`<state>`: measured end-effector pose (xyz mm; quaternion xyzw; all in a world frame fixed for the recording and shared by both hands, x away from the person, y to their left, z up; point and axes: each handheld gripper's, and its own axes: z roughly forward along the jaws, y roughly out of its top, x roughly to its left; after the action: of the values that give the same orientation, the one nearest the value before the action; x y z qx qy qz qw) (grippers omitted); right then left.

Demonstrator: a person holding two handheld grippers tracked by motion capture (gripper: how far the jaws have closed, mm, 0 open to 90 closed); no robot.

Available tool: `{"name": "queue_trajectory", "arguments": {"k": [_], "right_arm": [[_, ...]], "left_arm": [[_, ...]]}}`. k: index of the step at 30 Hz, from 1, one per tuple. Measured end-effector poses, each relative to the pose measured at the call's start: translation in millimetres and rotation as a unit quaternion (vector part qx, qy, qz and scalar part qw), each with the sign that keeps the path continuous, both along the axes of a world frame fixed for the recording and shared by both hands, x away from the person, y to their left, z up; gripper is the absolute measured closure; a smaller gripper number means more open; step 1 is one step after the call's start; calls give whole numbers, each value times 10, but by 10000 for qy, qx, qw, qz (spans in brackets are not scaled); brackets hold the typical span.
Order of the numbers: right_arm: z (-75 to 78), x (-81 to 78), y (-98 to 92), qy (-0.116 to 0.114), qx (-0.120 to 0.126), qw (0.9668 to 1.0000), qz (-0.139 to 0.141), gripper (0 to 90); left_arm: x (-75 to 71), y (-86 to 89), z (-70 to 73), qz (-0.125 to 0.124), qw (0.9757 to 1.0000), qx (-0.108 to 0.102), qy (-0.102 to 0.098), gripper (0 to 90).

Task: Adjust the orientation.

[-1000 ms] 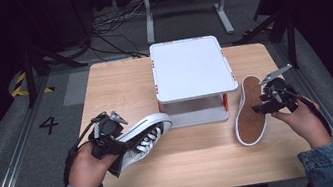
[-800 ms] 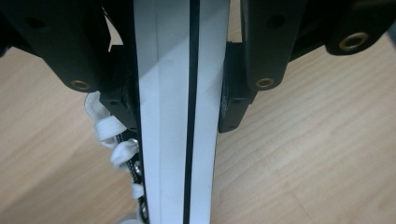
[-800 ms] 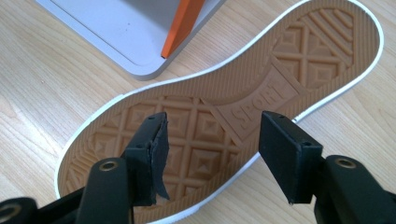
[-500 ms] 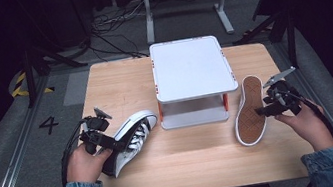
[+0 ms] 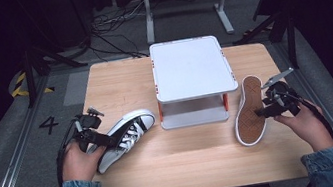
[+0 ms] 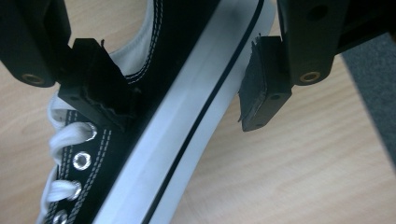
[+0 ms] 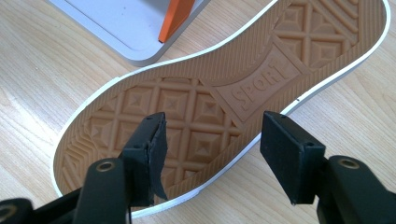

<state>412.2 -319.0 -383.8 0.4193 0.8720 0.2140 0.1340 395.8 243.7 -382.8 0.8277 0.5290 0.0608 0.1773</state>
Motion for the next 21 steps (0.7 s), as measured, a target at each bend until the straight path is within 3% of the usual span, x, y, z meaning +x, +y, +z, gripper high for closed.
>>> {"name": "queue_trajectory", "arguments": {"k": [3, 5, 7, 9, 12, 17, 21], "right_arm": [[-9, 0, 14, 7, -21, 10000, 25, 413], [-11, -2, 23, 3, -33, 10000, 42, 413], [-8, -3, 23, -12, -27, 10000, 53, 412], [-12, 2, 22, 3, -25, 10000, 40, 412], [-35, 7, 34, 29, -58, 10000, 67, 411], [-36, 5, 42, 47, -48, 9999, 84, 410], [-37, -3, 43, 49, -42, 9999, 92, 408]], "left_arm": [[-13, 1, 1, 66, 9996, 246, -101, 350], [-48, 19, 71, 128, 9991, 189, -359, 355], [-86, 33, 162, 116, 9985, 5, -533, 361], [-98, 14, 188, 28, 9988, 40, -483, 361], [-108, -77, 168, -202, 9991, 306, -203, 377], [-96, -257, 97, -697, 9962, 518, 11, 436], [-37, -285, 10, -454, 9921, 1170, -60, 440]]}}
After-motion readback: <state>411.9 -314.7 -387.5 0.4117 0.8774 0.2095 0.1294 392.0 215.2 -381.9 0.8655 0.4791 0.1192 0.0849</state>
